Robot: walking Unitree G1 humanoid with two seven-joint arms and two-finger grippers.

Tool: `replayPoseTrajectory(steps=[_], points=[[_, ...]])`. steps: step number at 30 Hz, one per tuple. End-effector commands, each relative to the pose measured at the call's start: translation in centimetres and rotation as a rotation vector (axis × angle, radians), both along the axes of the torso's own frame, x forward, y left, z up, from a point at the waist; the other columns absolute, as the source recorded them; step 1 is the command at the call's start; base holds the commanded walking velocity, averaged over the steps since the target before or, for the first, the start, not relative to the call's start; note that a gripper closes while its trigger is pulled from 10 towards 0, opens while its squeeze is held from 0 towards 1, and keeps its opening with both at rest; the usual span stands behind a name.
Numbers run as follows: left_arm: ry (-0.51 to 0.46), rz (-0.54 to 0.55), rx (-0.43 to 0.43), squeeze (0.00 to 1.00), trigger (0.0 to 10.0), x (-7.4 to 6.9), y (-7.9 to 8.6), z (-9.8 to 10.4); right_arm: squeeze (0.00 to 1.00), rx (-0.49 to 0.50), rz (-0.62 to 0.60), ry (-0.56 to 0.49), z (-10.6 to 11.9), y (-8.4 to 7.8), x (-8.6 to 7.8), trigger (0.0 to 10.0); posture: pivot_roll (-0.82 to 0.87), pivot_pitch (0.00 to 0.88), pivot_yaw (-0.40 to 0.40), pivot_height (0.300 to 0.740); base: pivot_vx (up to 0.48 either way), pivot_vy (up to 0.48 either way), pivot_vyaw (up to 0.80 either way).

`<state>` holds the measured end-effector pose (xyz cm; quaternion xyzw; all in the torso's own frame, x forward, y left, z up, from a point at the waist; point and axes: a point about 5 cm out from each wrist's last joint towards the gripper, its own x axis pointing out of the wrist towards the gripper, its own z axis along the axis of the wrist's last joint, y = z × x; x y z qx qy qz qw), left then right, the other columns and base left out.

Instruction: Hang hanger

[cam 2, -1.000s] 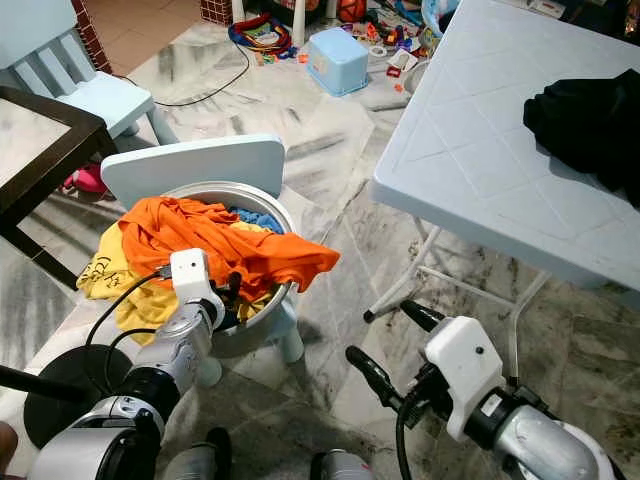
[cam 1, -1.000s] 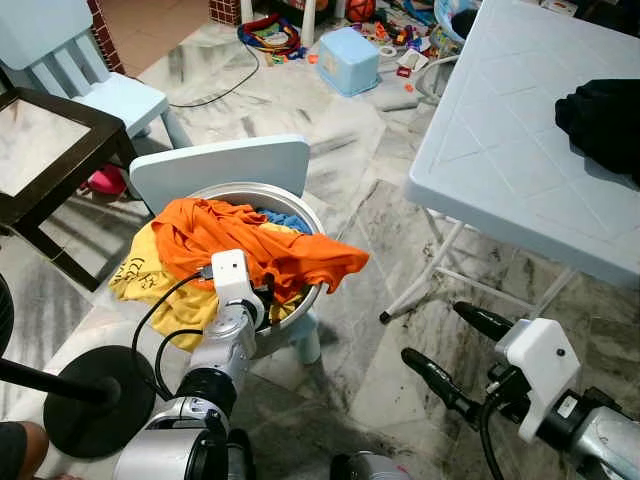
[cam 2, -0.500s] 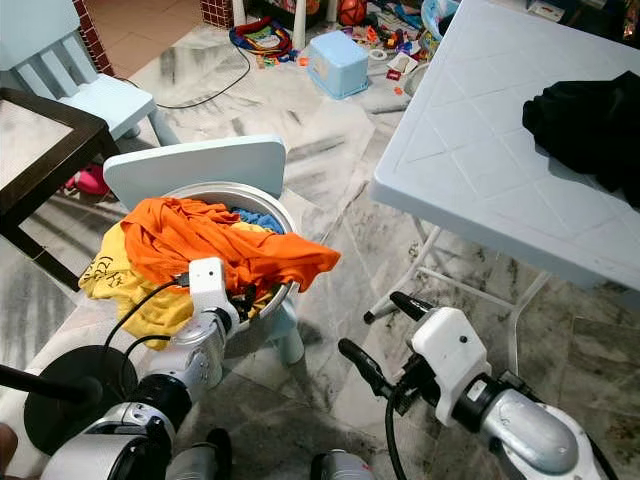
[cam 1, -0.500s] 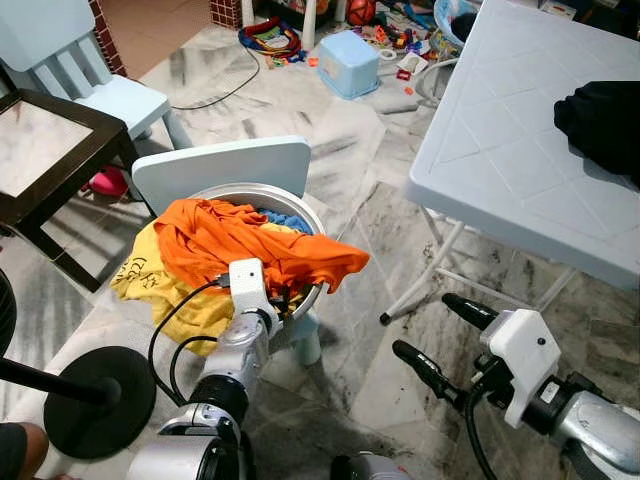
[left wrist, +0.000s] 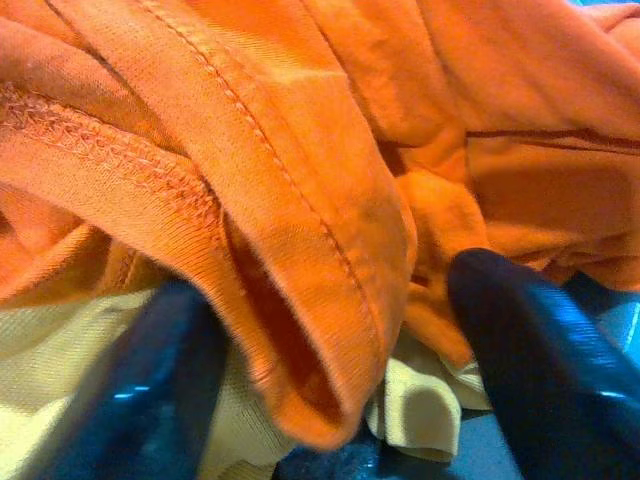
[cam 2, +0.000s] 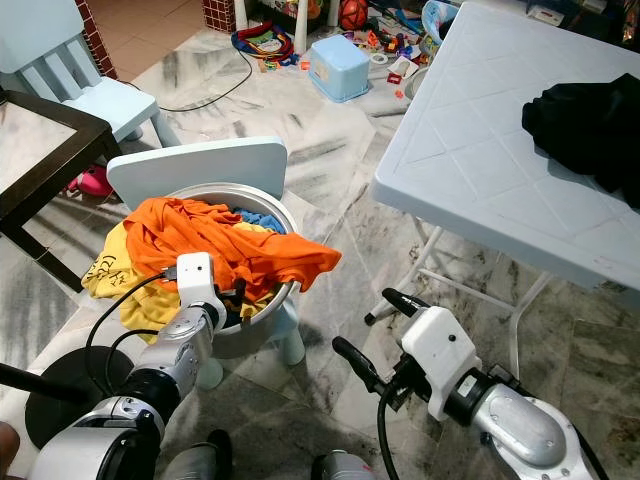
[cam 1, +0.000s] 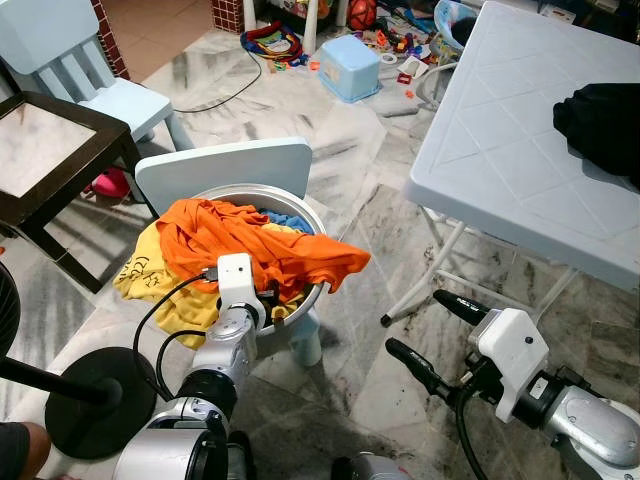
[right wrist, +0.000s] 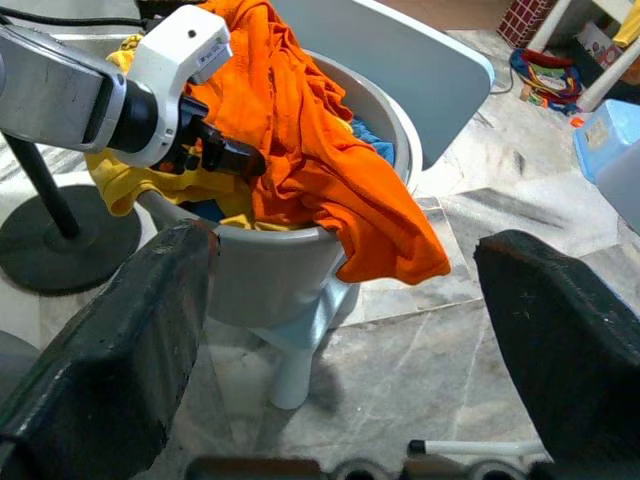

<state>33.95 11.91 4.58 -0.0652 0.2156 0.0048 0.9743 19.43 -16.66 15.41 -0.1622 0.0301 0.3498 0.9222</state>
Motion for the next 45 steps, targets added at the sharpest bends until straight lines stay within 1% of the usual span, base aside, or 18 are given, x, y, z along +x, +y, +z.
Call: replayPoseTrajectory(steps=[1, 5, 14, 21, 32, 35, 37, 38, 41, 42, 43, 45], points=[[0.01, -0.012, -0.008, 0.0, 0.0, -0.1, -0.5, -0.2, 0.0, -0.006, 0.011, 0.017, -0.5, 0.1, -0.2, 10.0, -0.25, 0.188, -0.094, 0.74, 0.0, 0.0, 0.0], [0.014, -0.007, -0.019, 0.0, 0.0, -0.2, -0.6, -0.3, 0.0, -0.011, 0.018, 0.012, -0.5, 0.1, 0.0, 10.0, -0.25, 0.186, -0.097, 0.74, 0.0, 0.0, 0.0], [-0.019, -0.005, -0.01, 0.0, 0.0, 0.0, -0.2, 0.0, 0.0, -0.015, 0.021, -0.016, -0.4, 0.3, 0.4, 10.0, -0.25, 0.18, -0.1, 0.74, 0.0, 0.0, 0.0], [-0.05, -0.033, -0.027, 0.0, 0.0, 0.1, -0.7, 0.4, 0.0, -0.018, 0.029, -0.024, -0.4, 0.4, 0.5, 10.0, -0.24, 0.176, -0.101, 0.74, 0.0, 0.0, 0.0], [-0.04, -0.036, -0.008, 0.0, 0.0, -0.1, 0.2, 0.1, 0.0, -0.017, 0.032, -0.035, -0.5, 0.7, 0.8, 10.0, -0.23, 0.173, -0.093, 0.74, 0.0, 0.0, 0.0], [-0.039, -0.038, -0.008, 0.0, 0.0, -0.1, 0.2, 0.1, 0.0, -0.016, 0.032, -0.036, -0.5, 0.7, 0.8, 10.0, -0.23, 0.173, -0.092, 0.74, 0.0, 0.0, 0.0], [-0.037, -0.06, -0.01, 0.0, 0.0, -0.2, 0.0, 0.1, 0.0, -0.016, 0.031, -0.038, -0.6, 0.7, 0.8, 10.0, -0.23, 0.172, -0.088, 0.74, 0.0, 0.0, 0.0], [-0.038, -0.07, -0.012, 0.0, 0.0, -0.2, 0.0, 0.0, 0.0, -0.016, 0.031, -0.038, -0.6, 0.7, 0.8, 10.0, -0.23, 0.172, -0.088, 0.74, 0.0, 0.0, 0.0], [-0.091, -0.059, 0.001, 0.0, 0.0, -0.4, 0.6, 0.6, 0.0, -0.013, 0.029, -0.04, -0.7, 0.8, 0.9, 10.0, -0.22, 0.17, -0.083, 0.74, 0.0, 0.0, 0.0], [-0.105, -0.062, 0.017, 0.0, 0.0, -0.7, 0.9, 0.7, 0.0, -0.01, 0.029, -0.042, -0.7, 0.8, 0.9, 10.0, -0.22, 0.171, -0.081, 0.74, 0.0, 0.0, 0.0], [-0.109, -0.07, 0.014, 0.0, 0.0, -1.2, 1.1, 0.7, 0.0, -0.007, 0.028, -0.042, -0.7, 0.8, 0.9, 10.0, -0.22, 0.172, -0.081, 0.74, 0.0, 0.0, 0.0], [-0.118, -0.091, 0.026, 0.0, 0.0, -2.4, 1.4, 0.8, 0.0, -0.006, 0.025, -0.041, -0.7, 0.8, 0.8, 10.0, -0.21, 0.172, -0.08, 0.74, 0.0, 0.0, 0.0]])
